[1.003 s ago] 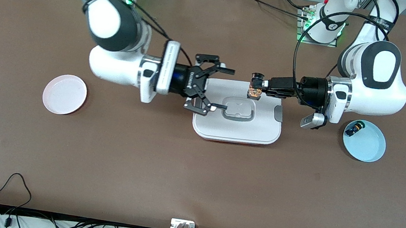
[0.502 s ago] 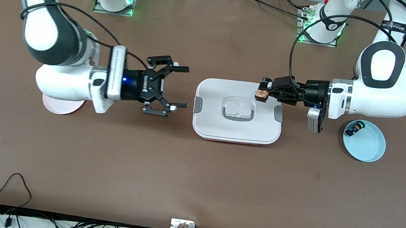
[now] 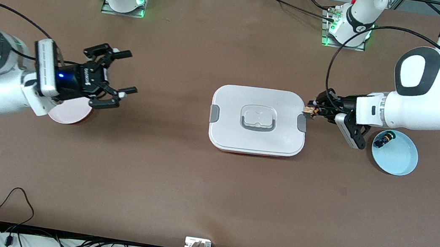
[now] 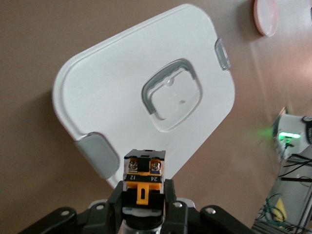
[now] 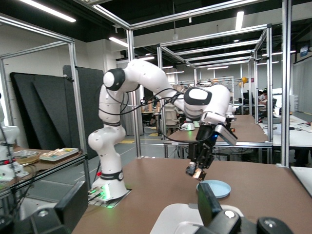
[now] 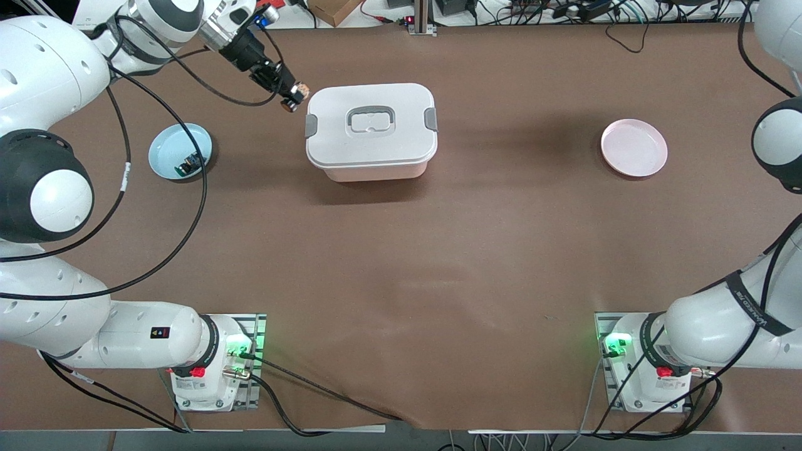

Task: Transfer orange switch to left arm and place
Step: 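Carry the switch to the blue plate while the right gripper retracts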

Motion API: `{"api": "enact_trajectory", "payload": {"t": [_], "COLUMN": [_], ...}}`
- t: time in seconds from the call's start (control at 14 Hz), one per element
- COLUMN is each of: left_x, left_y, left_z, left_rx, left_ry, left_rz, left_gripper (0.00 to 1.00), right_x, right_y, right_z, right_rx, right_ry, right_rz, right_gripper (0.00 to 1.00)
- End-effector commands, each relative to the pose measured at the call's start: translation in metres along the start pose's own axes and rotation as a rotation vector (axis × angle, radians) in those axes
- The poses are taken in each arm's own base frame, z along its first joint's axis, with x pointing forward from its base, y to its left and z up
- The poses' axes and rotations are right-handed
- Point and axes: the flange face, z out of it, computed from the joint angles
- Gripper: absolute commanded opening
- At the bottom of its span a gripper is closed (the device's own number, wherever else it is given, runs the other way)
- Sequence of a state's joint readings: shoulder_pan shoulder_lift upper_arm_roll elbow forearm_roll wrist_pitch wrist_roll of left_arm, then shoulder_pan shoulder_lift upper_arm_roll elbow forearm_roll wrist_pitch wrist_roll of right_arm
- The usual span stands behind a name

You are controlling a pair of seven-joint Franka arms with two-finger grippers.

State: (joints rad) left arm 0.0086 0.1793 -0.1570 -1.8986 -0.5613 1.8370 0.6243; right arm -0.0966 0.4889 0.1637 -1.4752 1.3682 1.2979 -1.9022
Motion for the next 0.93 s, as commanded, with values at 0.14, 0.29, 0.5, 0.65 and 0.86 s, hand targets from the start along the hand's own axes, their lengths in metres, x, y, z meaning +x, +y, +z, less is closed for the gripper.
{"api": "enact_trajectory", "payload": {"t": [0.14,0.29,0.5,0.65,0.86], "left_x": [-0.025,-0.04,-0.06,-0.072,-0.102], "left_y": [-0.044,-0.075,-0.12,-0.151,-0.209], "left_z": [-0.018,-0.027,-0.034,-0.037,-0.044], "left_rx": [0.23,0.293,0.332,0.356,0.336], "left_ry": [-0.232,-0.332,-0.449,-0.495,-0.502], "left_rz": [0.261,0.366,0.497,0.555,0.676], "left_gripper": [0.15,0.15,0.15,0.15,0.15], "right_x": [0.042,0.066,0.078,0.084,0.116], "right_y": [-0.033,-0.057,-0.093,-0.109,-0.133], "right_z": [-0.032,-0.053,-0.073,-0.087,-0.085], "right_rx": [0.009,-0.041,-0.104,-0.161,-0.244], "right_ry": [-0.133,-0.256,-0.477,-0.624,-0.868], "right_rz": [-0.037,-0.02,0.079,0.103,0.24], "right_gripper": [1.0,1.0,1.0,1.0,1.0]}}
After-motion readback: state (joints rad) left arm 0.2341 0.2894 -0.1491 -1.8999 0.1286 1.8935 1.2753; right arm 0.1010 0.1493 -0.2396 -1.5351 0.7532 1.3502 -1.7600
